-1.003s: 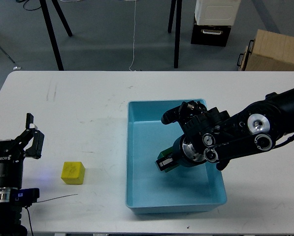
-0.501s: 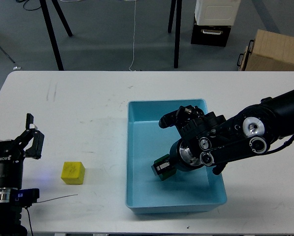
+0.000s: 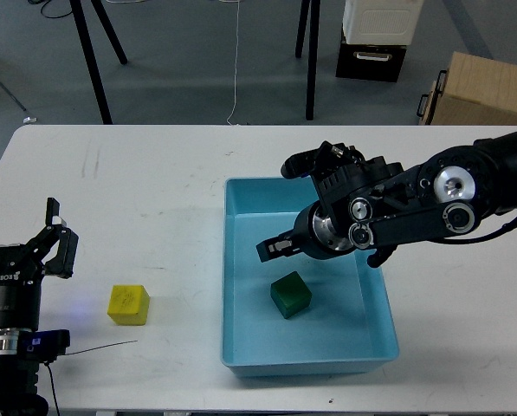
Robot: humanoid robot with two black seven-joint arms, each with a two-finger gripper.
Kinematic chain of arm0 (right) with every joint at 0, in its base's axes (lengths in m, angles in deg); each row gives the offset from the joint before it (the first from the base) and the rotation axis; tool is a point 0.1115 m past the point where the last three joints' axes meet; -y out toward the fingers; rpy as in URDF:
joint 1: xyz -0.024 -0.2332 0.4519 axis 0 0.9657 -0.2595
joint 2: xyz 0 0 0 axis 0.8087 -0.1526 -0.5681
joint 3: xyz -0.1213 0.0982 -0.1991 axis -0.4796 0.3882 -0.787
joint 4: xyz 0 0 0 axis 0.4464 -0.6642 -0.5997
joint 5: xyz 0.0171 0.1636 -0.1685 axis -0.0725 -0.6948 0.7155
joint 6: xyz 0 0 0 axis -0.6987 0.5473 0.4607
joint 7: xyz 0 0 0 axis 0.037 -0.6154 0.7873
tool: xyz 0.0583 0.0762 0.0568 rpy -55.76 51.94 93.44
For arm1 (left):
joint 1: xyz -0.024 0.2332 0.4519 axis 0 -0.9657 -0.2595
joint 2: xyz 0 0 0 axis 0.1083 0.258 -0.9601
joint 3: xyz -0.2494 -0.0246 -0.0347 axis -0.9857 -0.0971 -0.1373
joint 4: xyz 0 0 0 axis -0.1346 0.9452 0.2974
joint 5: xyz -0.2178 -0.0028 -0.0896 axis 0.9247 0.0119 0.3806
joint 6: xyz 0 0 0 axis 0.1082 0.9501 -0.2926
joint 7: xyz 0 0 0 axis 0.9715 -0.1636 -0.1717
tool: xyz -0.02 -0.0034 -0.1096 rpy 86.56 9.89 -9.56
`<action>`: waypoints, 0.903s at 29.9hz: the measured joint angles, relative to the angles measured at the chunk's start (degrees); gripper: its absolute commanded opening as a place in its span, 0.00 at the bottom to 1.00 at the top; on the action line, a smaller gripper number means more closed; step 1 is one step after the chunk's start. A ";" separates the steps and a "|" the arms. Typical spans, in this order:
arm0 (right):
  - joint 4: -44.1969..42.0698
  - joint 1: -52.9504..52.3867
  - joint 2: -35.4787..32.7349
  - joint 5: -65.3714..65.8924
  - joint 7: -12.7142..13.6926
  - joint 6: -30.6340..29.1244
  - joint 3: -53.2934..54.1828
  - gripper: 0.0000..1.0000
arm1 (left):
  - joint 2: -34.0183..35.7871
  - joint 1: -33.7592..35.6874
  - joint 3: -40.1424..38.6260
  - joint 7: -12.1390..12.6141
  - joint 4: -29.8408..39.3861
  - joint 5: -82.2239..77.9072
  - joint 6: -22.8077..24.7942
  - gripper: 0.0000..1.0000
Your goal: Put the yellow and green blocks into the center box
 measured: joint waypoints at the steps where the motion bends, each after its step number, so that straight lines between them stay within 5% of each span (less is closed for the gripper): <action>1: -0.98 -0.38 -1.44 -0.80 -0.02 -0.46 1.36 0.77 | 0.03 0.04 0.00 0.00 -0.01 0.00 0.00 1.00; 5: -5.05 -0.66 -7.20 -8.57 -1.13 -4.28 7.59 0.77 | 0.08 0.33 0.00 0.07 -0.07 -0.05 0.00 1.00; 15: -19.09 12.46 -21.14 -33.77 -10.53 -17.31 25.97 0.79 | 0.42 1.00 0.66 0.17 -0.09 -0.09 0.00 1.00; 27: -21.08 47.05 -30.55 -51.06 -11.87 -20.80 65.86 0.80 | 0.33 1.45 1.58 0.07 -0.39 -0.09 0.00 1.00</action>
